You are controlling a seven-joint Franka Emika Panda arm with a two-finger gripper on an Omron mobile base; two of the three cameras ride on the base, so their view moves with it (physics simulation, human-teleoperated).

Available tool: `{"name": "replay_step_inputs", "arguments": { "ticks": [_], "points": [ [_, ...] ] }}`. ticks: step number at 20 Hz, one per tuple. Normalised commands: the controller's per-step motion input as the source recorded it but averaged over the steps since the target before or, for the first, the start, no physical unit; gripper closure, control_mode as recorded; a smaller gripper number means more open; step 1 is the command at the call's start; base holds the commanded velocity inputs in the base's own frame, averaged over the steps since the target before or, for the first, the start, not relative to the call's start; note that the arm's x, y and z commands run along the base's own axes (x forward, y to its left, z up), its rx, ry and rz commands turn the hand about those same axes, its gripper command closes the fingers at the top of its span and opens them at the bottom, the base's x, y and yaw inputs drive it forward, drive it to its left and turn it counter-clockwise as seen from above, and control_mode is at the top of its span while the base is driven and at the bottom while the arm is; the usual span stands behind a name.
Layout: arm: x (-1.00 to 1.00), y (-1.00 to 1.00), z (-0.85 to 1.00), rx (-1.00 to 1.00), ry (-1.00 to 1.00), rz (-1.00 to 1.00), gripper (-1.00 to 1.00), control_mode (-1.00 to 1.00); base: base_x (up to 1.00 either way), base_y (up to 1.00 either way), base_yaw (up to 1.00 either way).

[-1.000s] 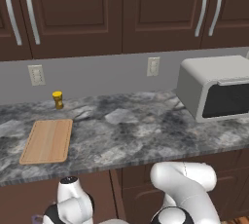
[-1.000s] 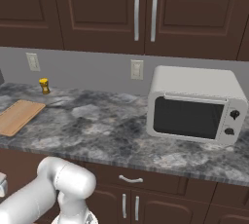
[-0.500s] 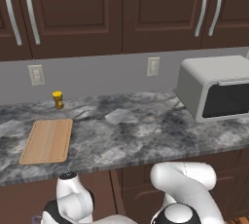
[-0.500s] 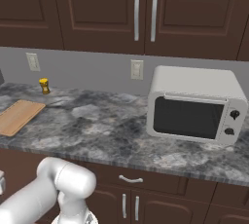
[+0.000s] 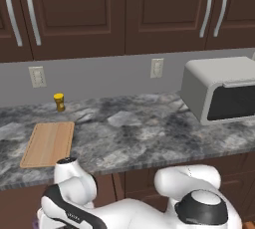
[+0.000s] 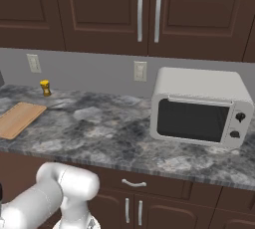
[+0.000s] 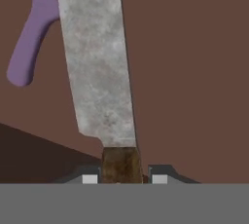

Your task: Open the drawer on the left and place the cutting tools on the cutting board.

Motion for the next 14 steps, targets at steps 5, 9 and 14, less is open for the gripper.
{"name": "replay_step_inputs", "arguments": {
  "ticks": [5,9,14],
  "points": [
    [-0.45,-0.08,0.89,0.0,0.0,0.07,1.0,-1.0,0.0,0.0,0.0],
    [-0.46,-0.08,0.85,0.0,0.0,0.1,1.0,-1.0,0.0,0.0,0.0],
    [-0.13,-0.13,0.77,0.0,-0.01,0.1,1.0,-1.0,0.0,0.0,0.0]
  ]
}}
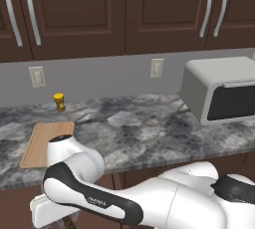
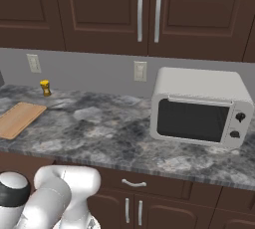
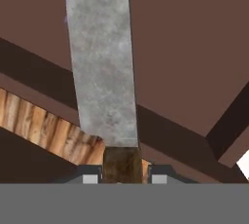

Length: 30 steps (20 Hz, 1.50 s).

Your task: Open the drawer on the left and place the cutting tools on the cutting board.

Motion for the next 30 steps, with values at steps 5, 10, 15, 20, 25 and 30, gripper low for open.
{"name": "replay_step_inputs", "arguments": {
  "ticks": [5,10,15,20,25,30],
  "points": [
    [0.31,-0.17,0.65,0.0,-0.12,0.02,1.0,-1.0,0.0,0.0,0.0],
    [0.54,-0.2,0.46,0.02,-0.13,0.0,1.0,-1.0,0.0,0.0,0.0],
    [0.87,-0.35,0.2,0.11,-0.02,-0.08,1.0,-1.0,0.0,0.0,0.0],
    [1.0,-0.19,0.04,0.15,0.0,-0.15,1.0,-1.0,0.0,0.0,0.0],
    [0.78,0.0,0.0,0.01,0.06,-0.01,1.0,-1.0,0.0,0.0,0.0],
    [0.83,0.0,-0.09,-0.01,0.0,0.0,1.0,-1.0,0.0,0.0,0.0]
  ]
}}
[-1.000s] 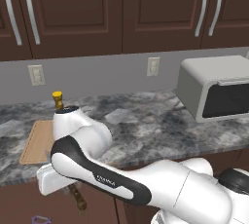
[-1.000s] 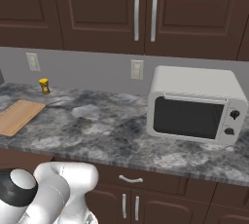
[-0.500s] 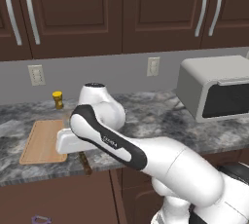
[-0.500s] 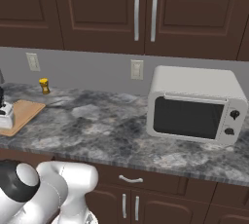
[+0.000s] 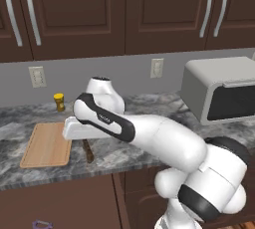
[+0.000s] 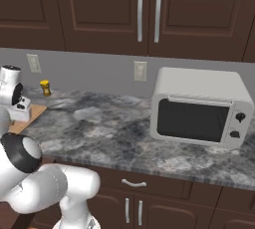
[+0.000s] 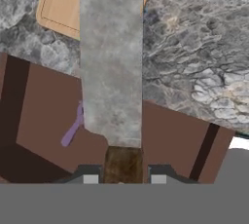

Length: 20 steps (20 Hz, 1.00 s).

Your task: Open the drawer on the left and place the cutting tools on the cutting board.

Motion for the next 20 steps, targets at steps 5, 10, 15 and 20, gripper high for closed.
{"name": "replay_step_inputs", "arguments": {
  "ticks": [5,10,15,20],
  "points": [
    [0.75,0.0,-0.15,-0.02,-0.04,0.0,1.0,-1.0,0.0,0.0,0.0],
    [0.47,0.16,-0.4,-0.01,0.0,0.0,1.0,-1.0,0.0,0.0,0.0],
    [0.08,0.26,-0.47,0.0,0.0,0.0,1.0,-1.0,0.0,0.0,0.0],
    [0.21,0.32,-0.14,0.0,0.0,0.0,1.0,-1.0,0.0,0.0,0.0]
  ]
}}
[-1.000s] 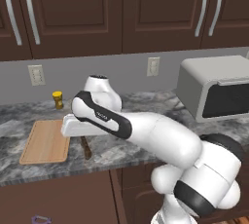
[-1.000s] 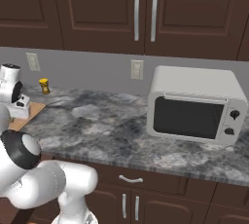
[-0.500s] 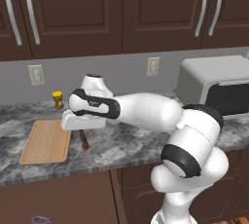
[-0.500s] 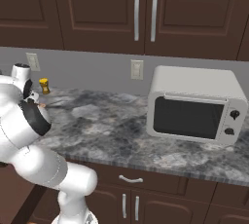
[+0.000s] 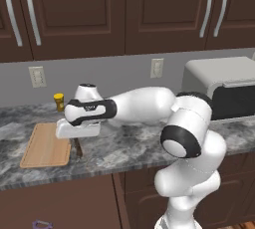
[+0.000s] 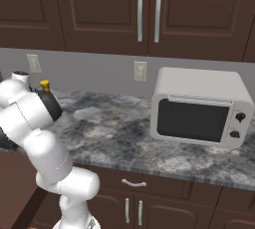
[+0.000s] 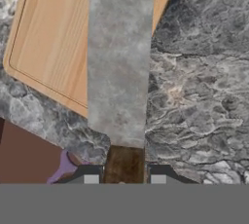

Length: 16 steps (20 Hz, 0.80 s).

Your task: Open the drawer on the left and place the cutting tools on the cutting board.

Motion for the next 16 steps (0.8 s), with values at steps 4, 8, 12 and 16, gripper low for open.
{"name": "replay_step_inputs", "arguments": {
  "ticks": [4,8,12,16],
  "points": [
    [0.36,0.46,-0.01,-0.02,0.0,-0.04,1.0,-1.0,0.0,0.0,0.0],
    [0.29,0.35,-0.01,-0.01,0.0,-0.06,1.0,-1.0,0.0,0.0,0.0],
    [0.21,0.24,-0.04,0.0,0.0,-0.04,1.0,-1.0,0.0,0.0,0.0],
    [0.17,0.1,-0.19,0.0,0.0,-0.02,1.0,-1.0,0.0,0.0,0.0]
  ]
}}
